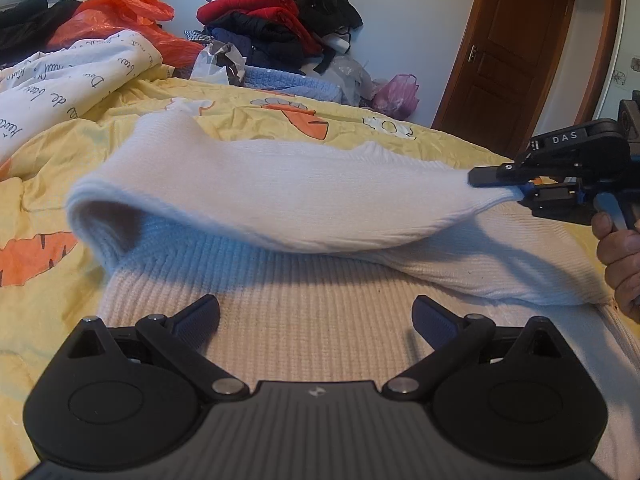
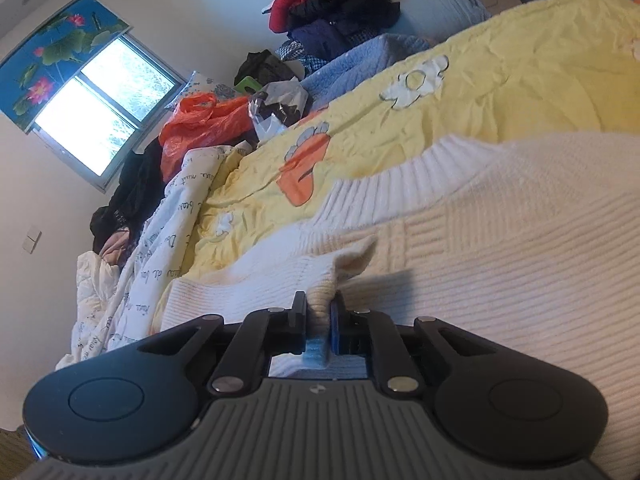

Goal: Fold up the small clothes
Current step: 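Fold the side edge over toward the sweater center with the right tool, release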

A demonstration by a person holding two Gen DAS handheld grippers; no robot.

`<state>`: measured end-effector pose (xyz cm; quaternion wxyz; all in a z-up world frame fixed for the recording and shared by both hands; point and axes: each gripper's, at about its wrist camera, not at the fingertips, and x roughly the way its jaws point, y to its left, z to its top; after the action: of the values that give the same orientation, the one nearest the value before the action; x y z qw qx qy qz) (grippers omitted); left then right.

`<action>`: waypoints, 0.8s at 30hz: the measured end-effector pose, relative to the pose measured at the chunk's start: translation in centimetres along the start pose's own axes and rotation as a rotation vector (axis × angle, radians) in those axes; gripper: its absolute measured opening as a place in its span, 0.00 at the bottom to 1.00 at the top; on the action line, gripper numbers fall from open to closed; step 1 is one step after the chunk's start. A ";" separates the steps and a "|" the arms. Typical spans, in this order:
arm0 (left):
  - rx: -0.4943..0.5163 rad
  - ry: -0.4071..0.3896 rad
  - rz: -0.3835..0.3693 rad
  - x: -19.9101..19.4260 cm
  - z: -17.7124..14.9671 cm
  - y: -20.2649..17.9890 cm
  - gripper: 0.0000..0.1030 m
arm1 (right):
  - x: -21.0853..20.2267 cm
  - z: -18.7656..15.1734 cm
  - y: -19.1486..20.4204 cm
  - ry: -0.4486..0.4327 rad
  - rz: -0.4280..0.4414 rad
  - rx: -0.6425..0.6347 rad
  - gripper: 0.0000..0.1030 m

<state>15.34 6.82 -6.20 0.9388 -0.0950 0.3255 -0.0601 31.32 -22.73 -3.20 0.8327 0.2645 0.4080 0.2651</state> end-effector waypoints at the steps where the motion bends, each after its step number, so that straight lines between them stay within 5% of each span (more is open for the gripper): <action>1: 0.000 0.000 0.000 0.0 0.0 0.0 1.00 | -0.8 0.4 -0.5 -0.011 -0.018 -0.005 0.13; 15: 0.006 0.002 0.006 0.1 0.0 -0.1 1.00 | -8.7 1.5 -8.2 -0.093 -0.183 0.043 0.06; 20: 0.009 0.003 0.009 0.1 0.0 -0.1 1.00 | -8.0 0.7 -9.5 -0.059 -0.159 0.136 0.28; 24: 0.011 0.004 0.010 0.2 0.0 -0.2 1.00 | -6.3 0.1 -9.0 -0.043 -0.149 0.136 0.36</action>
<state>15.43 6.57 -6.27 0.9391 -0.0882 0.3273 -0.0571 30.07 -33.35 -5.62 0.8388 0.2949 0.4256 0.1686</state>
